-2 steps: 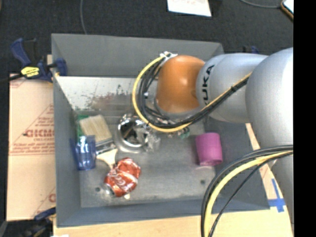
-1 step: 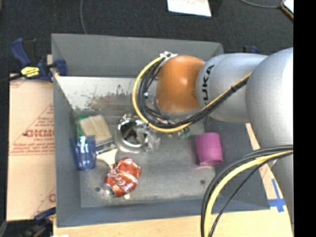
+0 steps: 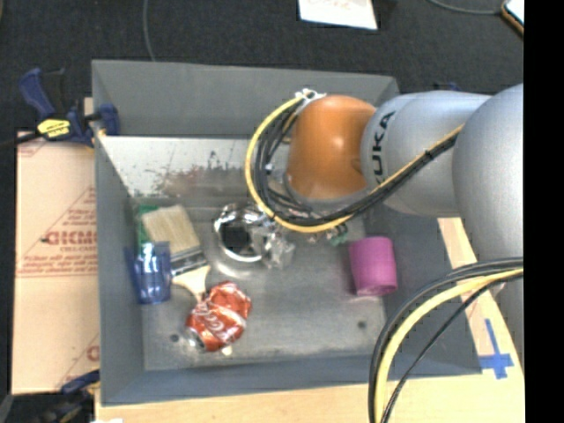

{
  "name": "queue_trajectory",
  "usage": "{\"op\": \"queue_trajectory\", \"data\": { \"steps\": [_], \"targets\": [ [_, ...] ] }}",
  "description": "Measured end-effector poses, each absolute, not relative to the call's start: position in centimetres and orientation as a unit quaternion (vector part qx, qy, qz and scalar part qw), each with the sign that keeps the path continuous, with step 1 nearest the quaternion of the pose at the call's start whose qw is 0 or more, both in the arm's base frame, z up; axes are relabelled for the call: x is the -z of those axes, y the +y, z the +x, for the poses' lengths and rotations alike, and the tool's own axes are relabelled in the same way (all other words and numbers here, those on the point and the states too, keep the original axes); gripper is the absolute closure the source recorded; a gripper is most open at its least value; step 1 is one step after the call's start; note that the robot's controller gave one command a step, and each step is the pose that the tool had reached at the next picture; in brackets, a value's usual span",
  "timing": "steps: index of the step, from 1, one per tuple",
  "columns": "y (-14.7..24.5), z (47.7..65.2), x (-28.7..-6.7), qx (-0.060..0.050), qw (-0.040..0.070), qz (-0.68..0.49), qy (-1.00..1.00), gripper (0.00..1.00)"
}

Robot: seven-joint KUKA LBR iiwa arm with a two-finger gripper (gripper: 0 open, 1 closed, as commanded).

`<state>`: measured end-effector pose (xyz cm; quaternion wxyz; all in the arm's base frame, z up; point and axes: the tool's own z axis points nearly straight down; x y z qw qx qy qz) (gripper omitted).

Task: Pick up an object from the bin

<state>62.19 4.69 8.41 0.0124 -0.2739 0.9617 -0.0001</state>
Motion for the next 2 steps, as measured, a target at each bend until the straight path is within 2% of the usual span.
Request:
{"op": "queue_trajectory", "data": {
  "steps": [1, 2],
  "targets": [
    [6.2, 63.7, -15.9, 0.000, 0.013, -0.277, 0.961, 1.00],
    [5.1, 63.3, -13.3, -0.001, 0.010, -0.275, 0.961, 1.00]
  ]
}}
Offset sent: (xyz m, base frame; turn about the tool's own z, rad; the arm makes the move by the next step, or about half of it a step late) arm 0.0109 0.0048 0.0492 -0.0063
